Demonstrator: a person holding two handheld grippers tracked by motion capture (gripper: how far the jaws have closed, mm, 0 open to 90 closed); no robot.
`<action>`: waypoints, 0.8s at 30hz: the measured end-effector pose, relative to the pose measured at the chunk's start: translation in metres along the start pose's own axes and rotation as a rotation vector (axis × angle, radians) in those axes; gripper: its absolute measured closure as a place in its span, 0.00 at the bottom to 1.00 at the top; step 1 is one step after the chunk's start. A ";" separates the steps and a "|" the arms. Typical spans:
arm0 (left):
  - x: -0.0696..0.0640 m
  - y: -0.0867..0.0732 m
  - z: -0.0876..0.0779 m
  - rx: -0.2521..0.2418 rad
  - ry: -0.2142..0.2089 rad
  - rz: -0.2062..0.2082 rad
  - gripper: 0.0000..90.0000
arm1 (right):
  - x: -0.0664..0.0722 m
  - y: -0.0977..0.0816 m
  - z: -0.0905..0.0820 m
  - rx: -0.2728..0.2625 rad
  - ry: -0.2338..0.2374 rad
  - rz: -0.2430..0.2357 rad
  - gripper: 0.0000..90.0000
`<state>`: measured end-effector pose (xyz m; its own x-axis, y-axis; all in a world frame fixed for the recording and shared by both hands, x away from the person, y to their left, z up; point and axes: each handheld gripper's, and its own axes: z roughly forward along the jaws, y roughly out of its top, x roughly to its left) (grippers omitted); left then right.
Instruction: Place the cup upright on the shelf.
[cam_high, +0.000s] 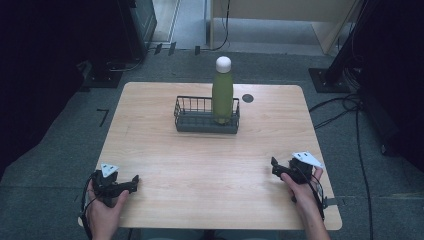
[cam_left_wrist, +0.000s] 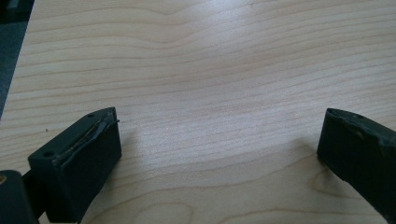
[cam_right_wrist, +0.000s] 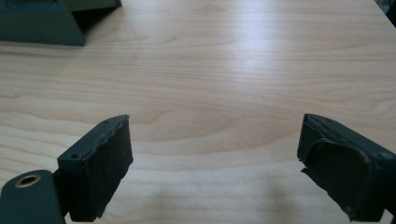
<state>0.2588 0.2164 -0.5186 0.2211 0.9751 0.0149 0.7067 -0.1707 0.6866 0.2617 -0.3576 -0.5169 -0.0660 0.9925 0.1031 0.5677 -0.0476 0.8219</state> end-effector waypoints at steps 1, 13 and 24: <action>0.000 0.000 0.000 0.000 0.000 0.000 0.00 | -0.003 -0.002 -0.001 0.006 -0.004 0.003 0.10; 0.000 0.000 0.000 0.000 0.000 0.000 0.00 | -0.023 -0.013 -0.012 0.065 -0.042 0.020 0.09; 0.000 0.000 0.000 0.000 0.000 0.000 0.00 | -0.036 -0.023 -0.023 0.148 -0.099 -0.017 0.10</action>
<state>0.2587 0.2164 -0.5186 0.2211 0.9751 0.0152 0.7065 -0.1709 0.6868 0.2324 -0.3946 -0.5264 0.0004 0.9996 0.0286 0.6822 -0.0212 0.7309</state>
